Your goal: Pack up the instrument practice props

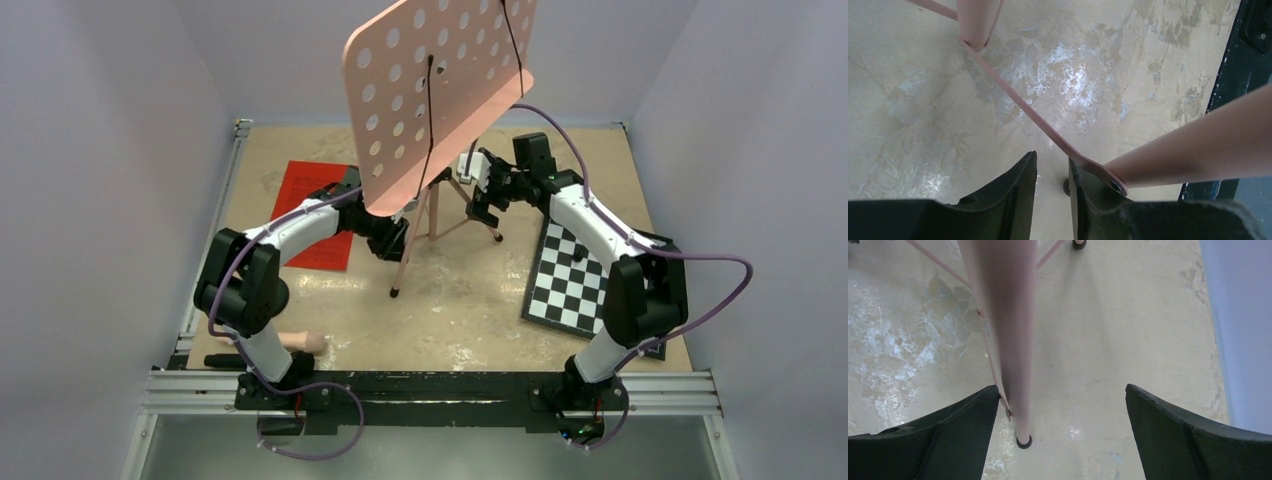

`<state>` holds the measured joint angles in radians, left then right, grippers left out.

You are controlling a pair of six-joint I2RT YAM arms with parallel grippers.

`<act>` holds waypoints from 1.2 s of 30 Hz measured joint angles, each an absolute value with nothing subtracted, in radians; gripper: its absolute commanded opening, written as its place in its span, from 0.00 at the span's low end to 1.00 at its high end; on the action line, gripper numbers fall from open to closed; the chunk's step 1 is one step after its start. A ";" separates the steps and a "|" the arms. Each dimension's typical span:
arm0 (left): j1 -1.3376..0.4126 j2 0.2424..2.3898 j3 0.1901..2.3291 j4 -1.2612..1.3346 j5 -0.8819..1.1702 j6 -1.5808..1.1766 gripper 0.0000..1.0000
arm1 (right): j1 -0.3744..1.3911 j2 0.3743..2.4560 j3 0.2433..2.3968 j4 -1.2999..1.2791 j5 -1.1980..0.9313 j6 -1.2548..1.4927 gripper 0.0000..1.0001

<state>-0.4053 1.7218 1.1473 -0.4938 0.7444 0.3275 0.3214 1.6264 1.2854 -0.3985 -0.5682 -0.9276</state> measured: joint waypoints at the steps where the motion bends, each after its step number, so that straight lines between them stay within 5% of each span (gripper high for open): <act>1: -0.415 1.722 1.147 -0.505 0.746 0.339 0.34 | 0.321 1.633 1.293 -0.402 -0.566 -0.920 0.99; 16: -0.435 1.688 1.125 -0.561 0.704 0.352 0.41 | 0.329 1.693 1.361 -0.417 -0.506 -0.818 0.99; 24: -0.304 1.528 1.090 -0.562 0.746 0.263 0.46 | 0.326 1.633 1.317 -0.387 -0.468 -0.826 0.99; 28: -0.209 1.490 1.176 -0.562 0.757 0.194 0.57 | 0.319 1.566 1.302 -0.390 -0.449 -0.824 0.99; 36: -0.212 1.487 1.483 -0.545 0.872 -0.022 0.63 | 0.316 1.408 1.267 -0.434 -0.441 -0.796 0.99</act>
